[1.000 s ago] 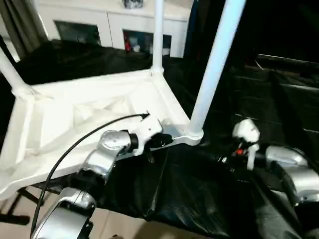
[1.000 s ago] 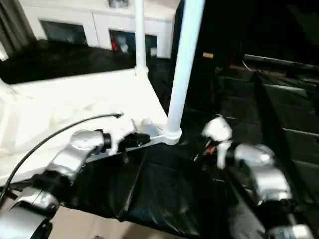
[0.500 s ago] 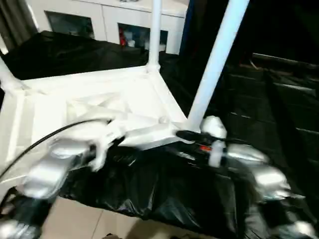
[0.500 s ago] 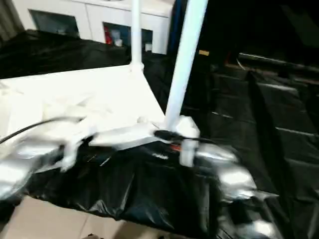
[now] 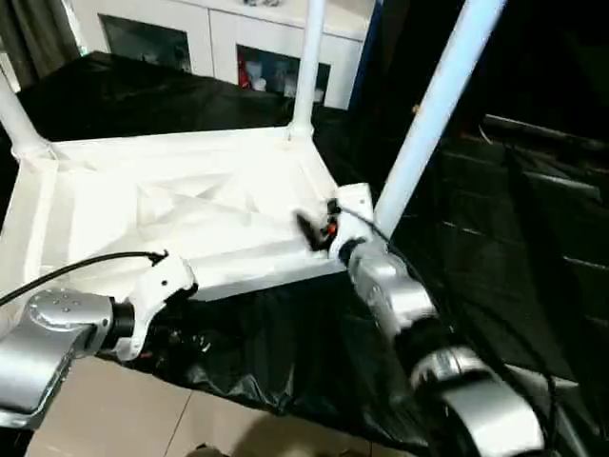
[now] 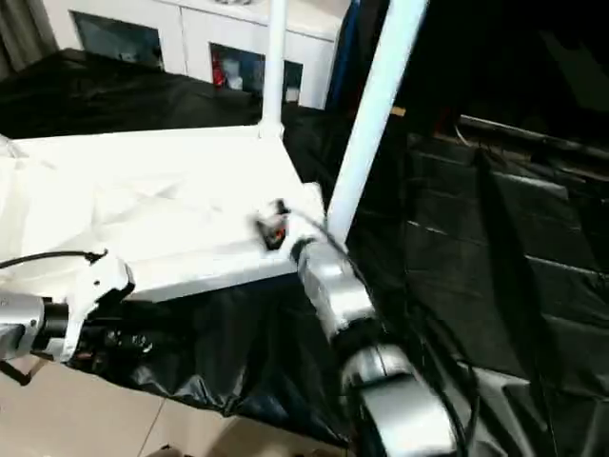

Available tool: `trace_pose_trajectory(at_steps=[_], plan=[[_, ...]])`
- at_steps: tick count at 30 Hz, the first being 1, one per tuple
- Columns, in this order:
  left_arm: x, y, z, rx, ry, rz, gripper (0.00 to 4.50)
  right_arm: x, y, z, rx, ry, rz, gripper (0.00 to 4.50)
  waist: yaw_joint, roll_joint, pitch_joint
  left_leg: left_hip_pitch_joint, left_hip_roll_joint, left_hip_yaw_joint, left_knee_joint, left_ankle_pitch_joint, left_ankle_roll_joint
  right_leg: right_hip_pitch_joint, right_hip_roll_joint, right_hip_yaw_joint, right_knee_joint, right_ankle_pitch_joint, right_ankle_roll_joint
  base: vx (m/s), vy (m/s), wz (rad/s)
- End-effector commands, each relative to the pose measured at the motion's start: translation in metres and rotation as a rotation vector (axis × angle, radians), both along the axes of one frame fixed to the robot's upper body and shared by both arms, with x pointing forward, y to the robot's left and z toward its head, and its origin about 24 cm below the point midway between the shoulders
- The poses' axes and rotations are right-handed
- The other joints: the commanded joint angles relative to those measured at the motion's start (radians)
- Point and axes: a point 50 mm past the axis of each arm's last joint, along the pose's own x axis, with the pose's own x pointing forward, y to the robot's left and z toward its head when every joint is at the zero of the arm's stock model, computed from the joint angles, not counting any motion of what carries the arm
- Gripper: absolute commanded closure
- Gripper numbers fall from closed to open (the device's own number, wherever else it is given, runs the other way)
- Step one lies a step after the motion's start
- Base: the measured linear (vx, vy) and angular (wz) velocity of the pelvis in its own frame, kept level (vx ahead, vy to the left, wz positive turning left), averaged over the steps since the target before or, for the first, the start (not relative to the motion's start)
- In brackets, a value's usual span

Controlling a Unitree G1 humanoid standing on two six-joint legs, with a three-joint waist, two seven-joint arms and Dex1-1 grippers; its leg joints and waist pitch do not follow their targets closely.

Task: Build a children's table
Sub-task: Rotate table base

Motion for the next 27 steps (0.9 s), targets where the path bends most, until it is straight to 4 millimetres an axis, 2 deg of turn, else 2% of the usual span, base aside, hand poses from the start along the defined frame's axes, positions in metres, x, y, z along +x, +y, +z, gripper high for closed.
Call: trace_pose_trajectory(at_steps=[1, 3, 5, 6, 8, 10, 12, 13, 16, 17, 18, 19, 20, 21, 22, 24, 25, 27], plan=[[-0.002, 0.001, 0.0, 0.044, -0.011, 0.001, 1.72, 0.007, -0.027, -0.004, -0.006, 0.033, -0.166, 0.78, -0.002, 0.029, -0.061, 0.015, 0.015, -0.004, -0.069, -0.117, -0.052, 0.047, -0.057, 0.049, -0.049, -0.007, -0.158, 0.0, 0.0, 0.0], [-0.002, 0.002, -0.001, 0.058, -0.015, 0.007, 1.72, 0.011, -0.035, -0.002, -0.016, 0.031, -0.21, 0.78, 0.0, 0.029, -0.062, 0.013, 0.016, -0.005, -0.068, -0.12, -0.053, 0.048, -0.058, 0.048, -0.048, -0.012, -0.154, 0.0, 0.0, 0.0], [-0.001, 0.006, -0.001, 0.083, -0.039, 0.023, 1.72, 0.016, -0.051, 0.001, -0.03, 0.027, -0.289, 0.78, 0.004, 0.028, -0.063, 0.014, 0.015, -0.003, -0.066, -0.117, -0.05, 0.047, -0.056, 0.048, -0.047, -0.005, -0.154, 0.0, 0.0, 0.0], [-0.001, 0.006, -0.001, 0.083, -0.039, 0.023, 1.72, 0.016, -0.051, 0.001, -0.03, 0.027, -0.289, 0.78, 0.006, 0.025, -0.063, 0.014, 0.016, -0.003, -0.066, -0.117, -0.048, 0.048, -0.056, 0.048, -0.047, -0.004, -0.153, 0.0, 0.0, 0.0], [0.003, 0.009, -0.002, 0.107, -0.069, 0.045, 1.72, 0.019, -0.067, 0.003, -0.037, 0.031, -0.361, 0.78, 0.013, 0.024, -0.062, 0.013, 0.016, -0.002, -0.065, -0.122, -0.046, 0.048, -0.057, 0.048, -0.048, -0.015, -0.15, 0.0, 0.0, 0.0], [0.008, 0.012, -0.001, 0.137, -0.112, 0.078, 1.72, 0.022, -0.089, 0.007, -0.085, 0.016, -0.435, 0.78, 0.025, 0.024, -0.061, 0.021, 0.016, 0.002, -0.064, -0.153, -0.052, 0.04, -0.055, 0.047, -0.052, -0.046, -0.146, 0.0, 0.0, 0.0], [0.01, 0.012, -0.002, 0.144, -0.123, 0.082, 1.72, 0.022, -0.096, 0.008, -0.092, 0.012, -0.456, 0.78, 0.026, 0.023, -0.062, 0.018, 0.016, 0.0, -0.064, -0.16, -0.051, 0.042, -0.055, 0.047, -0.052, -0.06, -0.145, 0.0, 0.0, 0.0], [0.012, 0.011, -0.002, 0.149, -0.141, 0.091, 1.72, 0.023, -0.11, 0.011, -0.114, 0.0, -0.486, 0.78, 0.03, 0.023, -0.062, 0.017, 0.016, 0.0, -0.064, -0.16, -0.049, 0.042, -0.056, 0.047, -0.052, -0.063, -0.14, 0.0, 0.0, 0.0], [0.019, 0.006, -0.005, 0.164, -0.183, 0.108, 1.72, 0.023, -0.131, 0.014, -0.164, -0.02, -0.528, 0.78, 0.037, 0.025, -0.064, 0.016, 0.015, 0.0, -0.06, -0.154, -0.051, 0.041, -0.053, 0.045, -0.05, -0.05, -0.143, 0.0, 0.0, 0.0], [0.02, 0.005, -0.005, 0.165, -0.188, 0.11, 1.72, 0.023, -0.133, 0.015, -0.168, -0.021, -0.531, 0.78, 0.039, 0.022, -0.064, 0.016, 0.015, 0.002, -0.059, -0.161, -0.049, 0.04, -0.053, 0.045, -0.051, -0.049, -0.144, 0.0, 0.0, 0.0], [0.024, 0.003, -0.007, 0.167, -0.213, 0.122, 1.72, 0.022, -0.141, 0.016, -0.188, -0.029, -0.546, 0.78, 0.039, 0.023, -0.066, 0.012, 0.013, 0.0, -0.059, -0.154, -0.048, 0.045, -0.053, 0.045, -0.049, -0.042, -0.144, 0.0, 0.0, 0.0], [0.028, 0.0, -0.007, 0.163, -0.244, 0.132, 1.72, 0.022, -0.147, 0.017, -0.195, -0.031, -0.559, 0.78, 0.04, 0.019, -0.068, 0.008, 0.012, -0.001, -0.057, -0.139, -0.045, 0.049, -0.054, 0.045, -0.047, -0.027, -0.144, 0.0, 0.0, 0.0], [0.033, -0.003, -0.007, 0.156, -0.28, 0.15, 1.72, 0.021, -0.153, 0.018, -0.207, -0.036, -0.569, 0.78, 0.04, 0.019, -0.067, 0.006, 0.012, -0.001, -0.057, -0.137, -0.043, 0.049, -0.054, 0.045, -0.048, -0.026, -0.144, 0.0, 0.0, 0.0], [0.035, -0.004, -0.007, 0.154, -0.294, 0.16, 1.72, 0.021, -0.155, 0.018, -0.215, -0.04, -0.571, 0.78, 0.04, 0.025, -0.069, 0.005, 0.011, -0.001, -0.054, -0.132, -0.043, 0.05, -0.053, 0.044, -0.047, -0.009, -0.147, 0.0, 0.0, 0.0], [0.041, -0.007, -0.007, 0.144, -0.344, 0.181, 1.72, 0.02, -0.161, 0.02, -0.235, -0.05, -0.579, 0.78, 0.041, 0.024, -0.072, 0.003, 0.01, -0.002, -0.051, -0.119, -0.039, 0.05, -0.053, 0.044, -0.044, 0.017, -0.152, 0.0, 0.0, 0.0], [0.045, -0.01, -0.006, 0.126, -0.411, 0.2, 1.72, 0.02, -0.166, 0.021, -0.256, -0.059, -0.584, 0.78, 0.041, 0.03, -0.072, -0.002, 0.01, -0.004, -0.049, -0.122, -0.037, 0.052, -0.053, 0.042, -0.042, 0.026, -0.154, 0.0, 0.0, 0.0], [0.047, -0.011, -0.005, 0.107, -0.44, 0.216, 1.72, 0.02, -0.167, 0.022, -0.264, -0.065, -0.576, 0.78, 0.038, 0.022, -0.07, -0.005, 0.009, -0.005, -0.049, -0.141, -0.035, 0.054, -0.053, 0.042, -0.046, 0.001, -0.15, 0.0, 0.0, 0.0], [0.048, -0.012, -0.005, 0.084, -0.468, 0.237, 1.72, 0.02, -0.167, 0.022, -0.272, -0.073, -0.564, 0.78, 0.038, 0.034, -0.07, -0.003, 0.011, -0.007, -0.049, -0.164, -0.04, 0.051, -0.055, 0.041, -0.048, -0.03, -0.149, 0.0, 0.0, 0.0]])
